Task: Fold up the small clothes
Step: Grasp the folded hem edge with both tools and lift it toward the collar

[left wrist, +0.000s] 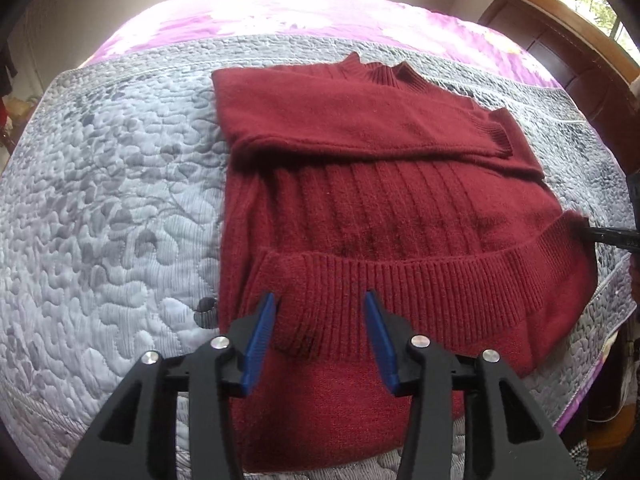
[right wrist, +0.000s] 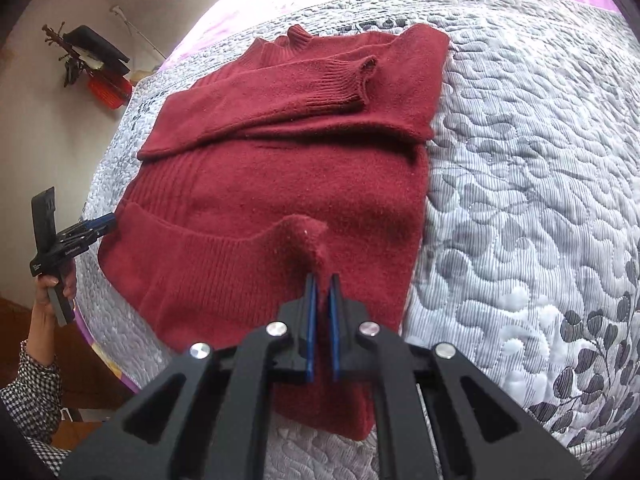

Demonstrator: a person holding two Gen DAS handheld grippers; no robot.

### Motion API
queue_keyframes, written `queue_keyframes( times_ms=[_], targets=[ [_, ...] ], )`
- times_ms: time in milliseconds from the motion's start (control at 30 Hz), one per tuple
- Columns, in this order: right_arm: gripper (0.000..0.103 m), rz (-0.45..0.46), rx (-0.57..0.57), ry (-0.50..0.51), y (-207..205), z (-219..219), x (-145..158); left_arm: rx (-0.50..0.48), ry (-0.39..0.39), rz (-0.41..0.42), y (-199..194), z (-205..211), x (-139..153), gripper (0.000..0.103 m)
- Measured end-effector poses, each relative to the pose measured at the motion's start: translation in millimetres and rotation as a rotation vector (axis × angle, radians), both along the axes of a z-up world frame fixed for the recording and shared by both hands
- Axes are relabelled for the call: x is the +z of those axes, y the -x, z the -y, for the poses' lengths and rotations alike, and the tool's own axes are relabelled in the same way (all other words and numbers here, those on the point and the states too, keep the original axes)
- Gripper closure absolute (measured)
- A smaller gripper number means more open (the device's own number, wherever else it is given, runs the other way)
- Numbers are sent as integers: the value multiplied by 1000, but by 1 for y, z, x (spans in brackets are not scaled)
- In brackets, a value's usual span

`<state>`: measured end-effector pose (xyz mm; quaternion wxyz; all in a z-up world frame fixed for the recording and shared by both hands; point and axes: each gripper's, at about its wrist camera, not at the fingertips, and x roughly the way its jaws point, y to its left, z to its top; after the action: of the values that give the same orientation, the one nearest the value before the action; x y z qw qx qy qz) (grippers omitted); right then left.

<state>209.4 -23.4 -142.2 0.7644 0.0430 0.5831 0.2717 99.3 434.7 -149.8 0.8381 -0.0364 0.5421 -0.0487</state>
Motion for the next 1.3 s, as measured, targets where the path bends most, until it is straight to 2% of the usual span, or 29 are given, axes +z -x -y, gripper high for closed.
queue_keyframes(
  times_ms=[67, 100, 133, 300, 367, 433, 500, 600, 700, 733, 767, 800, 833, 967, 1100, 1233, 1300],
  targets=[
    [98, -4, -1, 0, -1, 0, -1, 2, -2, -35, -6, 1, -7, 81],
    [98, -4, -2, 0, -1, 0, -1, 10, -1, -48, -8, 0, -10, 102],
    [98, -3, -2, -4, -1, 1, -2, 15, 9, -46, -8, -1, -11, 103],
    [98, 1, 2, -6, 0, 3, -3, 35, 13, 49, 2, -7, 12, 102],
    [98, -2, 0, -2, 0, 4, -4, 26, -17, 50, 0, -8, 17, 88],
    [98, -6, -7, -9, 0, 4, -5, 2, -54, 32, -5, -9, 13, 49],
    [98, -5, -8, -7, 1, 3, -6, -21, -74, 13, -10, -9, 6, 45],
    [98, -10, -4, 0, 1, 1, -9, -23, -94, -20, -18, -8, -6, 45],
    [98, -17, -6, 1, 0, 0, -11, -45, -63, -27, -18, -5, -13, 53],
    [98, -20, -8, 2, -1, -1, -12, -53, -59, -39, -18, -4, -16, 67],
    [98, -22, -10, 2, -1, -1, -12, -54, -66, -50, -19, -2, -19, 75],
    [98, -23, -11, 0, -2, -1, -13, -46, -79, -51, -19, -2, -21, 91],
    [97, -22, -10, -4, -1, -1, -12, -37, -71, -48, -18, -4, -20, 94],
    [98, -5, -11, -34, 0, 3, -7, 5, 60, 37, -3, -14, 4, 95],
    [98, 15, -27, -92, 3, 14, 2, 33, 118, 151, 25, -16, 31, 95],
    [98, -17, -29, -22, 2, 12, -13, 75, 79, 131, 33, -21, 15, 95],
    [98, -32, -32, -12, 2, 9, -18, 105, 114, 123, 31, -26, 11, 95]
  ],
)
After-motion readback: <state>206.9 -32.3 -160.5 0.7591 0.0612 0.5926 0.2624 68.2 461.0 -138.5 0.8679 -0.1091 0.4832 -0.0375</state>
